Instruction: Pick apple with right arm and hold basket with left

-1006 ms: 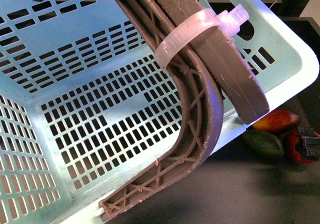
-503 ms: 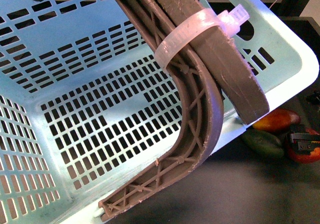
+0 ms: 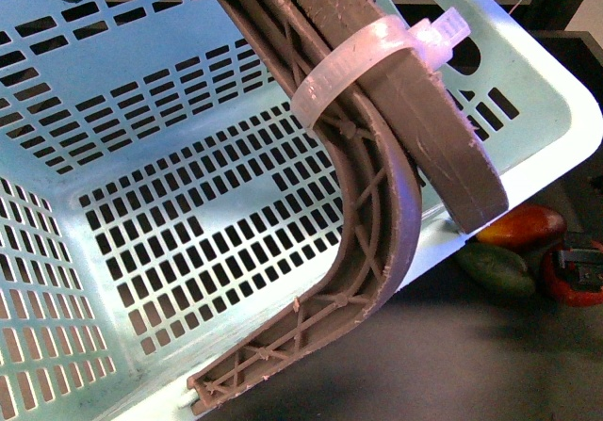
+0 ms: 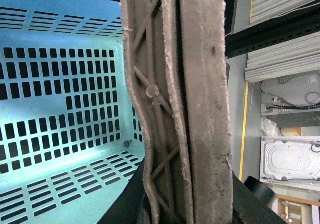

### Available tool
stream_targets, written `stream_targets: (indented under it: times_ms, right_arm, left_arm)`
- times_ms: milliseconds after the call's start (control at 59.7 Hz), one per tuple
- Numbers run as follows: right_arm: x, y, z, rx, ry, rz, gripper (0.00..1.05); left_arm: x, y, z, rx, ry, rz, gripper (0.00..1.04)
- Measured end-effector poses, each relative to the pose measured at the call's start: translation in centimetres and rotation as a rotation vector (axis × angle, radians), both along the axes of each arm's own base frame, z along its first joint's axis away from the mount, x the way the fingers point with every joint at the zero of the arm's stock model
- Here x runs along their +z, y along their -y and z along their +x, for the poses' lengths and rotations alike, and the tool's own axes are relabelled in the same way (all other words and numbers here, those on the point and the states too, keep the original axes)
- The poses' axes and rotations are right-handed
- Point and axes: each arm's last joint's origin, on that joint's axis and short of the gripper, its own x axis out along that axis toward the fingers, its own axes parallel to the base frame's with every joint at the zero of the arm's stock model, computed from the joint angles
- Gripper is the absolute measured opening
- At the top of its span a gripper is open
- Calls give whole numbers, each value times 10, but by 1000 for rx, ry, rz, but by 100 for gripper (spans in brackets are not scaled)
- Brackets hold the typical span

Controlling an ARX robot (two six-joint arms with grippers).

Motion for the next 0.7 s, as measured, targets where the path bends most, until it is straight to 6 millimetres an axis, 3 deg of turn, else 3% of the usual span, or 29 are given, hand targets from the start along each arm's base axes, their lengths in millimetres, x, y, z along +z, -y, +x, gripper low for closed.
stream_targets:
  times_ms: [201, 385, 536, 704]
  right_arm:
    - [63, 3, -12, 29, 169, -4, 65]
    - [129, -10, -26, 68, 342, 3, 65]
    - [180, -37, -42, 130, 475, 23, 65]
    - [239, -87, -70, 205, 669, 97, 65]
  left_arm:
    - [0, 0, 0, 0, 0, 0, 17]
    - [0, 0, 0, 0, 0, 0, 17]
    - [0, 0, 0, 0, 0, 0, 17]
    - [0, 0, 0, 0, 0, 0, 17]
